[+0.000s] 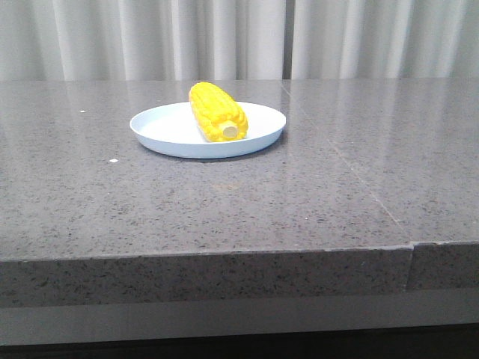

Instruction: Place corn on plate with both arms

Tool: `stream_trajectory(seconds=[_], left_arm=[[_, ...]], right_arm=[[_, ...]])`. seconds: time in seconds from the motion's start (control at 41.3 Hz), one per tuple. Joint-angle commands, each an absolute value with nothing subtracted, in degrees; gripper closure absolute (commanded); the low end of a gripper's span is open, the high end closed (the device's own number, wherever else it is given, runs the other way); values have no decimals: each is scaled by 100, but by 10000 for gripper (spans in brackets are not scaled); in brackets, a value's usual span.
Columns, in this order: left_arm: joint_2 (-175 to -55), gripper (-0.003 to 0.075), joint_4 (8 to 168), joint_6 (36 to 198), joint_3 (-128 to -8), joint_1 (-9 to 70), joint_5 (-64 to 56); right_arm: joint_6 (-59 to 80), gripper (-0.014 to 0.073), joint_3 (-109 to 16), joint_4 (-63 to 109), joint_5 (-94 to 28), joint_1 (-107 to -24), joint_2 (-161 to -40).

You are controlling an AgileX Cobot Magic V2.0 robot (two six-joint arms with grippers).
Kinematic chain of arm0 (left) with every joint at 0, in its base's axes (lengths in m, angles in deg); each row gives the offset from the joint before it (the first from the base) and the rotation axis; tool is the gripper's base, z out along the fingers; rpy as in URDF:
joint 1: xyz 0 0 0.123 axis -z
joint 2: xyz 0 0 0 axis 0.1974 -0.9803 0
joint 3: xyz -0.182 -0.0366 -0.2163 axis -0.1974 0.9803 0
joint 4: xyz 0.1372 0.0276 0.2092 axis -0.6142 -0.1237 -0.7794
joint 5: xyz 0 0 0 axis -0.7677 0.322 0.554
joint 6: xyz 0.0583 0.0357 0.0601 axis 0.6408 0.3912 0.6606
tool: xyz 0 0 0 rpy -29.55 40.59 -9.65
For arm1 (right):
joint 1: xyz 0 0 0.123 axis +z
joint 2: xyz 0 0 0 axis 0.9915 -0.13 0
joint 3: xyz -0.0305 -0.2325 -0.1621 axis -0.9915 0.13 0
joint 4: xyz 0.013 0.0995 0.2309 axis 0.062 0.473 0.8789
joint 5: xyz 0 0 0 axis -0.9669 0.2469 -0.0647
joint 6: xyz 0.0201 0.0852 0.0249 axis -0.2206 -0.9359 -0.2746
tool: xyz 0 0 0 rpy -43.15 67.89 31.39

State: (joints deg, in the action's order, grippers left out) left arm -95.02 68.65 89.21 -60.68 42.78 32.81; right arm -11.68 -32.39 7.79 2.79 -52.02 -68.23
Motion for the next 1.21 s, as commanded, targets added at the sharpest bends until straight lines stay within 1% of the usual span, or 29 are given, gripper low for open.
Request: stream_trajectory(seconds=[0.0, 0.363, 0.436, 0.678, 0.872, 0.969, 1.115, 1.187], left_arm=[[-9501, 740, 6907, 8864, -6225, 4311, 2933], [-9406, 740, 6903, 8864, -6113, 4279, 2815], [-9190, 740, 6816, 8864, -5889, 3984, 2555], [-7718, 740, 6715, 8864, -4326, 2315, 919], [-6592, 741, 6715, 8864, -3130, 1226, 245], [-6096, 740, 6784, 8864, -2564, 948, -70], [-5762, 740, 6445, 8111, -2053, 987, -294], [-5693, 740, 6387, 8000, -1914, 1017, -357]], right_arm=[[-1115, 662, -3367, 719, -121, -5204, -6854], [-1115, 662, -3367, 719, -121, -5204, -6854], [-1115, 662, -3367, 719, -121, -5204, -6854], [-1115, 662, -3367, 719, -121, -5204, -6854], [-1115, 662, -3367, 719, -121, -5204, -6854], [-1115, 662, -3367, 719, -121, -5204, -6854], [-1115, 662, -3367, 719, -121, -5204, -6854], [-1115, 662, -3367, 719, -121, -5204, -6854]])
